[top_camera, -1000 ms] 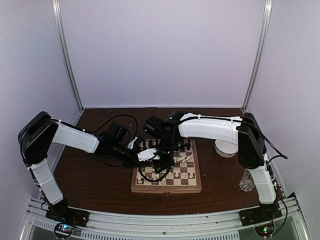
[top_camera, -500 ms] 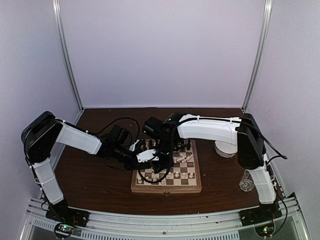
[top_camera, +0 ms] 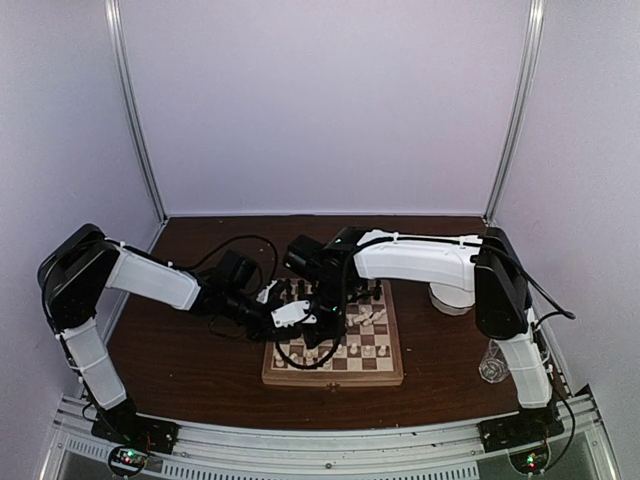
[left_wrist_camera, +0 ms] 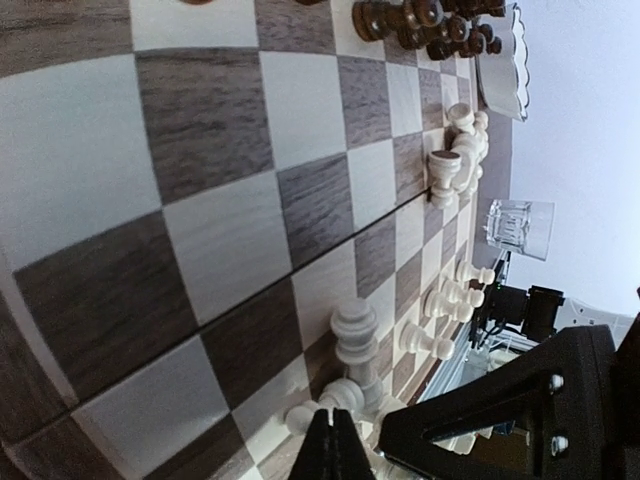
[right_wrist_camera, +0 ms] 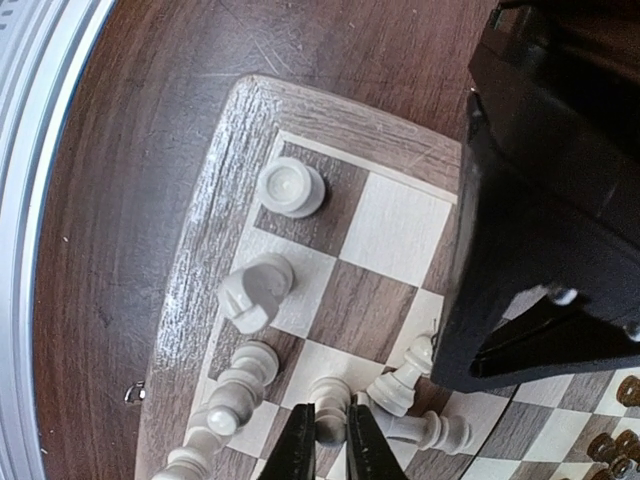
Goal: Set up the chess pieces on the board
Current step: Pick up the pawn from the chessboard.
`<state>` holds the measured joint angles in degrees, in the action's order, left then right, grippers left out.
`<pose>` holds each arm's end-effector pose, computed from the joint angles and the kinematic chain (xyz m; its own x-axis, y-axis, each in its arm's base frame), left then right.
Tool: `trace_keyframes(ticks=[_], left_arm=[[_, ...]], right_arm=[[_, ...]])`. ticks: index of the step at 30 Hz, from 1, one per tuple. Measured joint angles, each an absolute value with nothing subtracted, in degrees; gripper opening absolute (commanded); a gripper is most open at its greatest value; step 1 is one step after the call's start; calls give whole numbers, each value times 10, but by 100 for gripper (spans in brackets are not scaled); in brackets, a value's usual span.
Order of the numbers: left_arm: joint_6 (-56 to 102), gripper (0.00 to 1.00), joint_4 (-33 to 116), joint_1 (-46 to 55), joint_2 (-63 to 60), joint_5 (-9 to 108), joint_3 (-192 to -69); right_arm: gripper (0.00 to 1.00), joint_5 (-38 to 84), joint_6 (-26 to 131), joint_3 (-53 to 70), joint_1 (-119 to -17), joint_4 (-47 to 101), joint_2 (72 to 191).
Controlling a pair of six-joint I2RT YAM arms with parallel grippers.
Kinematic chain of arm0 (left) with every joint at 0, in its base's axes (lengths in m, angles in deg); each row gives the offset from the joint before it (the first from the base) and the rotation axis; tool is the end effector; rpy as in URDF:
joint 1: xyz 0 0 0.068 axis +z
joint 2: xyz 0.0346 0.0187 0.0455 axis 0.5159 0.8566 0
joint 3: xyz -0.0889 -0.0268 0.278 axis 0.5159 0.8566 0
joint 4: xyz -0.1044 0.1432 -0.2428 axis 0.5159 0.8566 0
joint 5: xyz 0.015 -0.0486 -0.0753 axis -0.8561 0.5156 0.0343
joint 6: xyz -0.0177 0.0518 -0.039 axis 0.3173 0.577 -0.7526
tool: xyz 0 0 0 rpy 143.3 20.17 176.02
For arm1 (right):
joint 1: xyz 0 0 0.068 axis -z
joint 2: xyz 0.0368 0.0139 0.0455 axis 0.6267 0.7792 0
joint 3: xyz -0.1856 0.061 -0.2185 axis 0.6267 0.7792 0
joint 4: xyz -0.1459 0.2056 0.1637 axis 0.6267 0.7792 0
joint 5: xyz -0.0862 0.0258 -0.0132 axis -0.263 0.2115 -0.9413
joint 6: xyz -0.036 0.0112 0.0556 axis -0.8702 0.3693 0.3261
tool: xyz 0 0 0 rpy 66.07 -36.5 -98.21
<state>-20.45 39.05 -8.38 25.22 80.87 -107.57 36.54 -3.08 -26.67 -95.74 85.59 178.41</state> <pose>0.2693 -0.2660 0.1109 -0.9999 0.0065 0.0146 -0.0081 0.5777 -0.8162 0.2649 0.4428 0.1870 0.2700 -0.8675 -0.4177 -0.9429 -0.3261 0.0678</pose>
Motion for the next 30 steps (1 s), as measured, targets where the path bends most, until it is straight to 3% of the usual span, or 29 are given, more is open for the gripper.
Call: trace_keyframes(ticks=[11, 30], left_arm=[[-206, 0, 404, -84, 215, 795, -1058], [-204, 0, 414, -95, 274, 814, -1093]], right_arm=[[10, 366, -41, -267, -963, 855, 1784], [9, 365, -28, -267, -948, 848, 1784]])
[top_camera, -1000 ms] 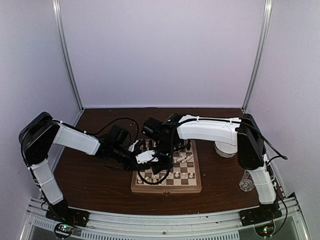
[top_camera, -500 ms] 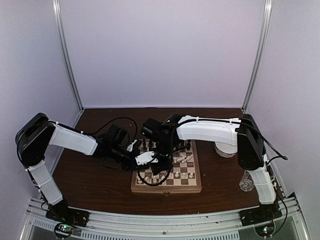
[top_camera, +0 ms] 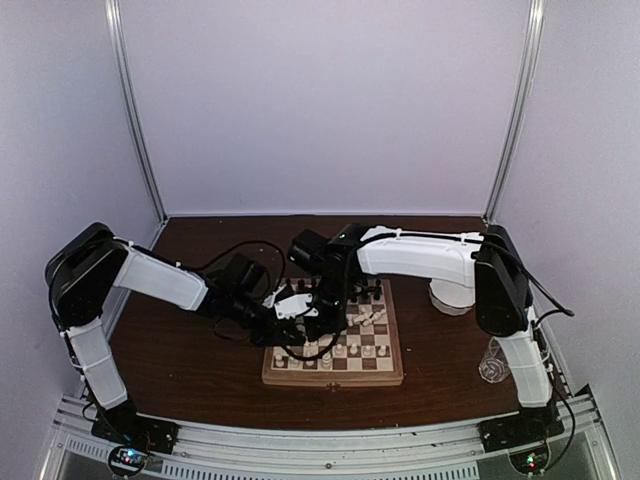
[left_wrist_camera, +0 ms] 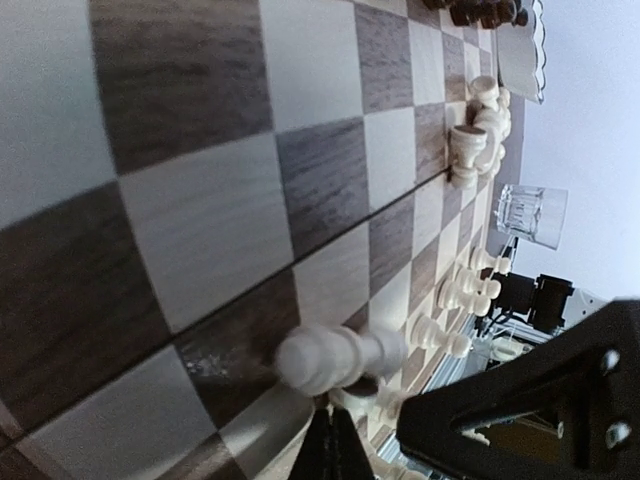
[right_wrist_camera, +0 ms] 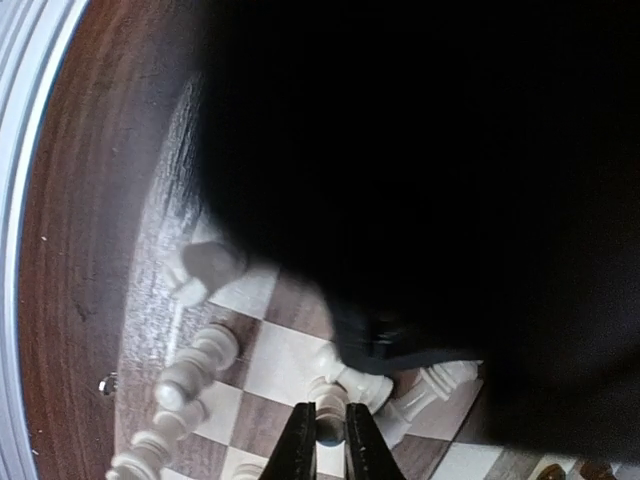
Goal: Set up the chess pieces on the board
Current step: Pick up the pawn from the chessboard.
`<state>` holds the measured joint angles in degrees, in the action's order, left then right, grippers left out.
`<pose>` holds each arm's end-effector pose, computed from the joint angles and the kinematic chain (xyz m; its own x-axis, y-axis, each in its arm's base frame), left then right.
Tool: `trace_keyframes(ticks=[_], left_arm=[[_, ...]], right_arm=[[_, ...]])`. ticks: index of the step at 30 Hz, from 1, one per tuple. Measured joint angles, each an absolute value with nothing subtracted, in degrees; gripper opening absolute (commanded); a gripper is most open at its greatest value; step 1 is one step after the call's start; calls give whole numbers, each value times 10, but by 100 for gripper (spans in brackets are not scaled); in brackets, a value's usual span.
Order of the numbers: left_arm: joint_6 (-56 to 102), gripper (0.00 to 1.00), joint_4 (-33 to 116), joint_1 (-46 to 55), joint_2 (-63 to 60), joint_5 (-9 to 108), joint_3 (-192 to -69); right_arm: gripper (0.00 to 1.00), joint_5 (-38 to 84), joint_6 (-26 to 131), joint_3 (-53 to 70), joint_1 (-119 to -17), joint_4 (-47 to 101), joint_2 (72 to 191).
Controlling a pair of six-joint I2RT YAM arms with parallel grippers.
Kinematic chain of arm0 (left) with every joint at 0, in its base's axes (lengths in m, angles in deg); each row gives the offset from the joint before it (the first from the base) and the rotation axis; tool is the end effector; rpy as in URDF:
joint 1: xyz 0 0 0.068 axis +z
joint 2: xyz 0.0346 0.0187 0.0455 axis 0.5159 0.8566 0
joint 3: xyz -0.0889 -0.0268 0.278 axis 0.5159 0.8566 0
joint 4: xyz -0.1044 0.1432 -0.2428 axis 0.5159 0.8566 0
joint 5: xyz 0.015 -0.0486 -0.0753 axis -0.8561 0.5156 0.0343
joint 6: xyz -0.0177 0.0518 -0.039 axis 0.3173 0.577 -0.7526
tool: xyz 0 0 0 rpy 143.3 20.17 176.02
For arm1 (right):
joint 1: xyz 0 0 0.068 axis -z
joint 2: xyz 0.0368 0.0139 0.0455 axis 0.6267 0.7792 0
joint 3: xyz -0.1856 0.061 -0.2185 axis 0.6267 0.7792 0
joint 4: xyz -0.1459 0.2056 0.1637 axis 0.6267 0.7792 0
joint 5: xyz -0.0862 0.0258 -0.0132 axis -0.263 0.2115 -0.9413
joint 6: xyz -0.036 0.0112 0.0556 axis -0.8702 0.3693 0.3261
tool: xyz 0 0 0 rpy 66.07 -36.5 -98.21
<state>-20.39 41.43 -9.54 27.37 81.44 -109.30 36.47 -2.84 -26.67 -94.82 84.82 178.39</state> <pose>0.2670 -0.2746 0.1034 -0.9979 0.0328 0.0565 -0.0256 0.5988 -0.8005 0.2729 0.4398 0.1875 0.2555 -0.8686 -0.4246 -0.9497 -0.3076 0.0579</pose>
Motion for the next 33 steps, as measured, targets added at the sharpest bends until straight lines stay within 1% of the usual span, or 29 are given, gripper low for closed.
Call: trace_keyframes(ticks=[8, 16, 17, 20, 21, 22, 24, 27, 33], left_arm=[[-194, 0, 435, -115, 281, 828, -1106], [-183, 0, 447, -115, 279, 827, -1107], [-180, 2, 453, -114, 275, 825, -1107], [-173, 29, 463, -114, 253, 810, -1104], [-169, 36, 466, -113, 232, 798, -1096], [-169, 41, 467, -111, 223, 792, -1093], [-164, 45, 464, -107, 191, 768, -1078], [-152, 48, 463, -101, 154, 737, -1065], [-104, 50, 436, -98, 143, 703, -1059]], right_arm=[[8, 340, -4, -267, -910, 816, 1784], [8, 340, 3, -267, -904, 816, 1782], [9, 342, 5, -267, -904, 817, 1781], [8, 347, 11, -267, -905, 817, 1773], [8, 349, 12, -267, -905, 816, 1769], [8, 351, 13, -267, -905, 816, 1764], [8, 358, 15, -267, -904, 813, 1754], [8, 361, 20, -267, -903, 811, 1748], [8, 367, 28, -262, -897, 812, 1749]])
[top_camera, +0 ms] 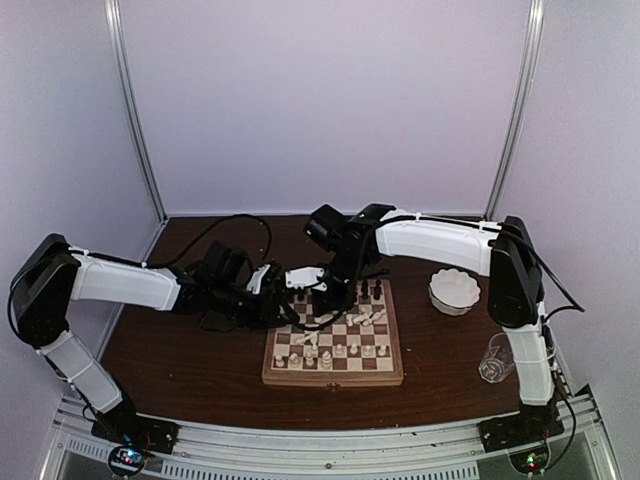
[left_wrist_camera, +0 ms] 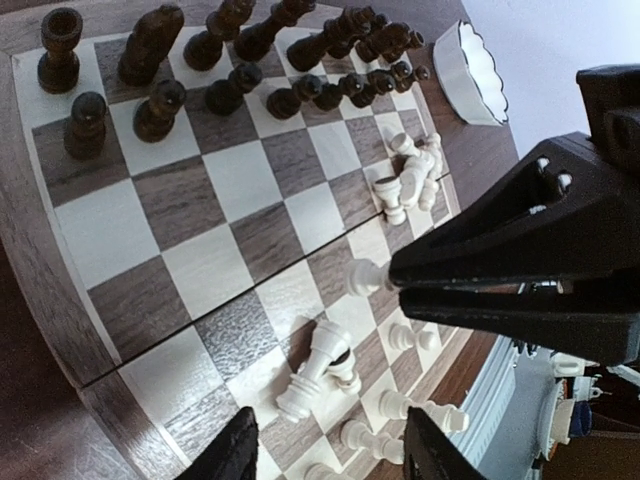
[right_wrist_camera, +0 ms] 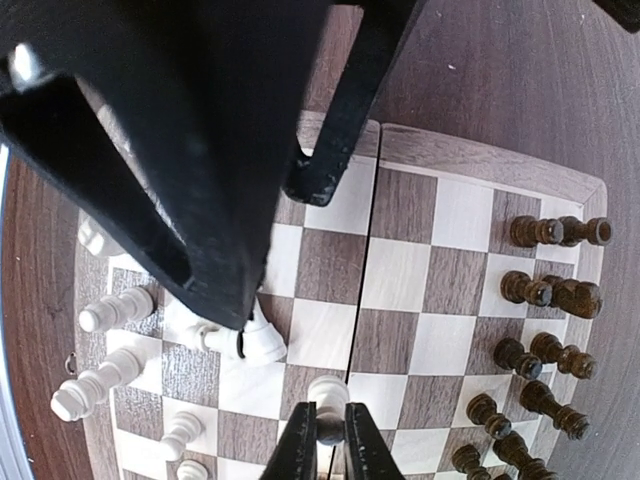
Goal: Set up the chess pieces on the board
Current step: Pick up the pawn from the chessboard.
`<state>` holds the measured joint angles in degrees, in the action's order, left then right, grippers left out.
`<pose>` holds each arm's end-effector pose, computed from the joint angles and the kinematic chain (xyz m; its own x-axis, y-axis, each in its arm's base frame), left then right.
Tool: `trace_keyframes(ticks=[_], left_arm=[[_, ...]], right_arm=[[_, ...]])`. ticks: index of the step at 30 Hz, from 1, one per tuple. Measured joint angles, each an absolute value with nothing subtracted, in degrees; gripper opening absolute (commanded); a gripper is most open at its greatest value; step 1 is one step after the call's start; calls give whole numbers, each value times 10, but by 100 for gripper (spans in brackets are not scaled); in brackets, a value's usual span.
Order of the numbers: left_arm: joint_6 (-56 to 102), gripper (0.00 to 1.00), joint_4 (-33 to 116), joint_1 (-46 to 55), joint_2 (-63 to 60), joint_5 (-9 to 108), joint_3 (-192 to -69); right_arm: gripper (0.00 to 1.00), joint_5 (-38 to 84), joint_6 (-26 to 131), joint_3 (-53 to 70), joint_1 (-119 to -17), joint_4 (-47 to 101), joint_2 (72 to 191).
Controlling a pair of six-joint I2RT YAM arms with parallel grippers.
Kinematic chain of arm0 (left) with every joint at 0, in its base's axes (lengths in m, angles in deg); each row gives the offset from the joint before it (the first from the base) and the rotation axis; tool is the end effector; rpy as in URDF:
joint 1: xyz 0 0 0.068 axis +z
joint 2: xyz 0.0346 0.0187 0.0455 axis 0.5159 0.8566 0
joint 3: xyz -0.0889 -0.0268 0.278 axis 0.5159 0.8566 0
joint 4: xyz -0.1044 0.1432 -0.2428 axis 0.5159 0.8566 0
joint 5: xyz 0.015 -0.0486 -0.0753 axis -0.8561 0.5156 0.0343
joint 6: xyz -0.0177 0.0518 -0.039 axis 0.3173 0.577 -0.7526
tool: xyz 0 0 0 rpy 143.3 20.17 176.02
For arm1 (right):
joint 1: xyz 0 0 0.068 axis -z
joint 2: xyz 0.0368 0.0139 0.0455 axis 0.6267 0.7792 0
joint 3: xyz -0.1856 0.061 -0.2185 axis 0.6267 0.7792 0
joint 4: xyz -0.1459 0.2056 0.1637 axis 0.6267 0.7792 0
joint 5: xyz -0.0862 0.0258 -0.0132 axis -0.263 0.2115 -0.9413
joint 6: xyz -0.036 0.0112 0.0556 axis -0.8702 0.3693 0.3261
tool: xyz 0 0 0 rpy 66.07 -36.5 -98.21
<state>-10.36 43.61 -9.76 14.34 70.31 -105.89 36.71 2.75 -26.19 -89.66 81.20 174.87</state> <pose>0.2571 -0.2567 0.1576 -0.9628 0.0167 -0.2699 0.2204 0.6266 -0.7476 0.3117 0.4142 0.2177 0.1137 -0.8631 -0.4921 -0.9900 -0.1400 0.0168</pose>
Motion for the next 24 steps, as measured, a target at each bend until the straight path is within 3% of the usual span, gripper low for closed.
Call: trace_keyframes(ticks=[24], left_arm=[[-52, 50, 410, -87, 94, 644, -1017]], right_arm=[[11, 423, 21, -179, -914, 819, 1715]])
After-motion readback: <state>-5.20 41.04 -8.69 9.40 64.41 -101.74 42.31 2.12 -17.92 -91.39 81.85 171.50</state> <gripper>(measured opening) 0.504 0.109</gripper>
